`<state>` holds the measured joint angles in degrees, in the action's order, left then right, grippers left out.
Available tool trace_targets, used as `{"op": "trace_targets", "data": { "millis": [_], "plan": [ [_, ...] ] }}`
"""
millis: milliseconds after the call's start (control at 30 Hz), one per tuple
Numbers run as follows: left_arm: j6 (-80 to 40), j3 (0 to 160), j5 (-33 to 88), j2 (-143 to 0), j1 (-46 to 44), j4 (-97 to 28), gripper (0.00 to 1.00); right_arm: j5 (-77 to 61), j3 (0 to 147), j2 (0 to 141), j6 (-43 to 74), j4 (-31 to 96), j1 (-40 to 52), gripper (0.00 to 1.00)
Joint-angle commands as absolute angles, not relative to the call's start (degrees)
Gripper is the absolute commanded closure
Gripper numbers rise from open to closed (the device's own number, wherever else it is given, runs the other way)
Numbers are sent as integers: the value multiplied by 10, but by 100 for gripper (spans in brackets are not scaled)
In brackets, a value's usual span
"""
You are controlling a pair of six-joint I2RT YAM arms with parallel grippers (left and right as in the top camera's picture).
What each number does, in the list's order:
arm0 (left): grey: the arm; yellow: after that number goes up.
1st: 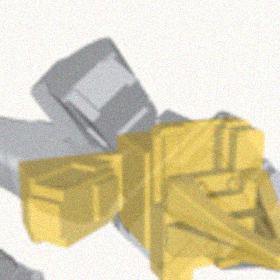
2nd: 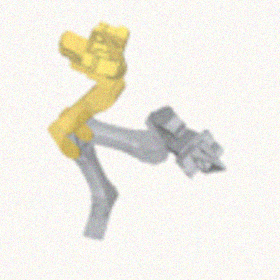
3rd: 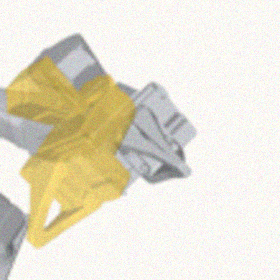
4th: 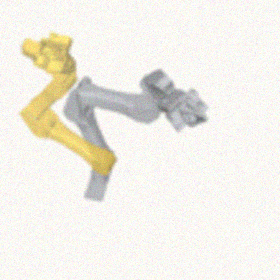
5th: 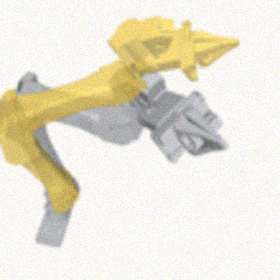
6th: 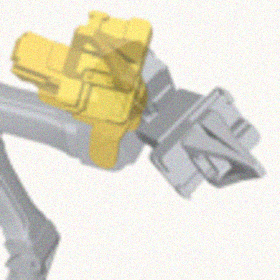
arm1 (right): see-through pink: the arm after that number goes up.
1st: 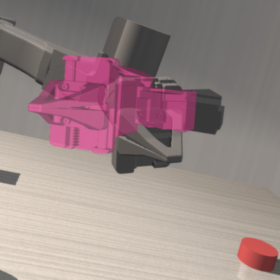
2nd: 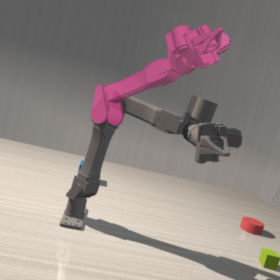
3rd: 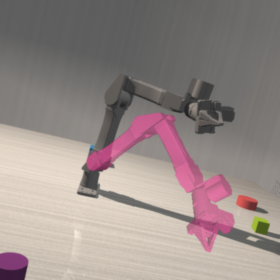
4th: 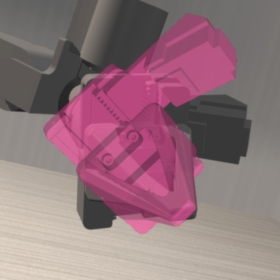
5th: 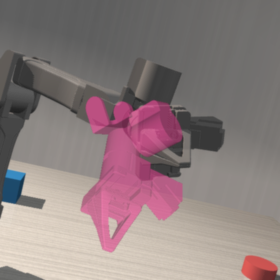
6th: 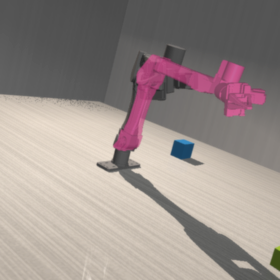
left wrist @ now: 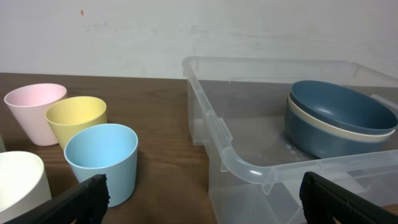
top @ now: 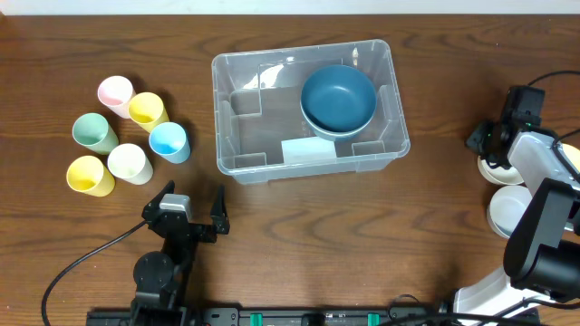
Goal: Pack container
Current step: 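Move the right gripper to the white bowl and grasp its rim, then carry the white bowl into the bin's left side and release it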
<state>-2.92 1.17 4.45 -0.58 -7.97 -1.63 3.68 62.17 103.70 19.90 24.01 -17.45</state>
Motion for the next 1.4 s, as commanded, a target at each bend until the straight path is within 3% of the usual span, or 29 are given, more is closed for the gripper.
{"op": "trace_targets", "data": {
  "millis": [0,300,600,967,1133,1367],
  "plan": [
    [-26,2,51,-2,-77,-36,2,17,619,1043,204,226,-176,97],
    [-26,2,51,-2,-77,-36,2,-60,652,1028,231,210,-173,99],
    [-26,2,51,-2,-77,-36,2,-129,735,919,235,253,-115,99],
    [-26,2,51,-2,-77,-36,2,-79,772,775,220,193,137,99],
    [-26,2,51,-2,-77,-36,2,12,772,813,220,163,273,99],
    [-26,2,51,-2,-77,-36,2,22,772,928,220,79,370,98]
  ]
}}
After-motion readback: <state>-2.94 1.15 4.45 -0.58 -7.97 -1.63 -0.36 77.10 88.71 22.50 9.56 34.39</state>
